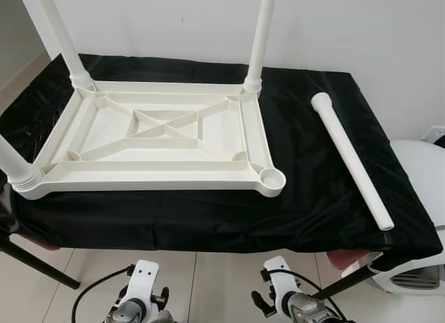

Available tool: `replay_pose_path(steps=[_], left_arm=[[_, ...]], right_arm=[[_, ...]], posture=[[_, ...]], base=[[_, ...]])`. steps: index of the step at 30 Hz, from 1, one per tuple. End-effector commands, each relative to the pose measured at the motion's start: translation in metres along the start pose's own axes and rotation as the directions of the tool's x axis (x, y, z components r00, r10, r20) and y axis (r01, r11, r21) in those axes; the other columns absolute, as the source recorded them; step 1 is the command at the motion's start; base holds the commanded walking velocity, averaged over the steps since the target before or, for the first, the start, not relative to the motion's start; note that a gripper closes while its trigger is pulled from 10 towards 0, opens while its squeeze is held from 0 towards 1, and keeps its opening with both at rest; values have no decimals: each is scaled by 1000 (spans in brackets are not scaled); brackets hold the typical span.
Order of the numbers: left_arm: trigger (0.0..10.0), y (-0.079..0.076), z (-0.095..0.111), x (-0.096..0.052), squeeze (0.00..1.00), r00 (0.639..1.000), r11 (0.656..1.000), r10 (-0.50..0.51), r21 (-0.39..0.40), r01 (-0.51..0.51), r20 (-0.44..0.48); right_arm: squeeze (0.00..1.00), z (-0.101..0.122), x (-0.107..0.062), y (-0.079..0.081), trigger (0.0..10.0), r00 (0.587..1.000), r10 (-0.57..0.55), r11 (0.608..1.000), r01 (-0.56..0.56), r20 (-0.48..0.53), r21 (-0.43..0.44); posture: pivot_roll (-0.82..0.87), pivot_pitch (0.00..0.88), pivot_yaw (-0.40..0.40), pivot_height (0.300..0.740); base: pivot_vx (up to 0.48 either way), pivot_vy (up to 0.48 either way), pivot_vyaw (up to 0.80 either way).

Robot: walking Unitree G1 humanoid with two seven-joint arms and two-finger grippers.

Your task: Building children table

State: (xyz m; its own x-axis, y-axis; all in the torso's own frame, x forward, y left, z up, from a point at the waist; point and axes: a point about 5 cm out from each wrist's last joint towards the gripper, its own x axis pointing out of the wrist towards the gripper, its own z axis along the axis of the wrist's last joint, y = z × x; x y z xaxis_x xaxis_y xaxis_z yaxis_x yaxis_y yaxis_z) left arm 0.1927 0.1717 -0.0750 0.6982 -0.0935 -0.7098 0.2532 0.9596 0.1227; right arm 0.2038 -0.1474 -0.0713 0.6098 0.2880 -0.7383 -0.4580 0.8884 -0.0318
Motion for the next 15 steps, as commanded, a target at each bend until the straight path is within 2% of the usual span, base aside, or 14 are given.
replay_pose_path(steps=[1,5,9,13,15], left_arm=[[10000,-8,-3,-3,0,988,987,-156,39,156,4],[10000,-10,-3,-5,0,976,972,-218,98,214,29],[10000,-12,-4,-8,0,955,944,-293,174,281,41],[10000,-13,-5,-10,0,941,927,-334,199,319,46],[10000,-16,-6,-13,0,921,901,-386,232,366,49]], right_arm=[[0,2,0,-1,10000,1000,20,999,-20,13,-25],[0,7,-1,-3,10000,997,61,997,-59,43,-50],[0,8,-3,-3,10000,988,143,984,-136,56,-118],[0,6,-6,-2,10000,980,193,971,-183,55,-156],[0,4,-9,-3,10000,964,260,952,-245,60,-181]], posture=[[71,2,-27,740],[75,38,-38,740],[82,75,-42,740],[82,88,-42,740],[81,112,-40,740]], base=[[0,0,0],[0,0,0],[0,0,0],[0,0,0],[0,0,0]])
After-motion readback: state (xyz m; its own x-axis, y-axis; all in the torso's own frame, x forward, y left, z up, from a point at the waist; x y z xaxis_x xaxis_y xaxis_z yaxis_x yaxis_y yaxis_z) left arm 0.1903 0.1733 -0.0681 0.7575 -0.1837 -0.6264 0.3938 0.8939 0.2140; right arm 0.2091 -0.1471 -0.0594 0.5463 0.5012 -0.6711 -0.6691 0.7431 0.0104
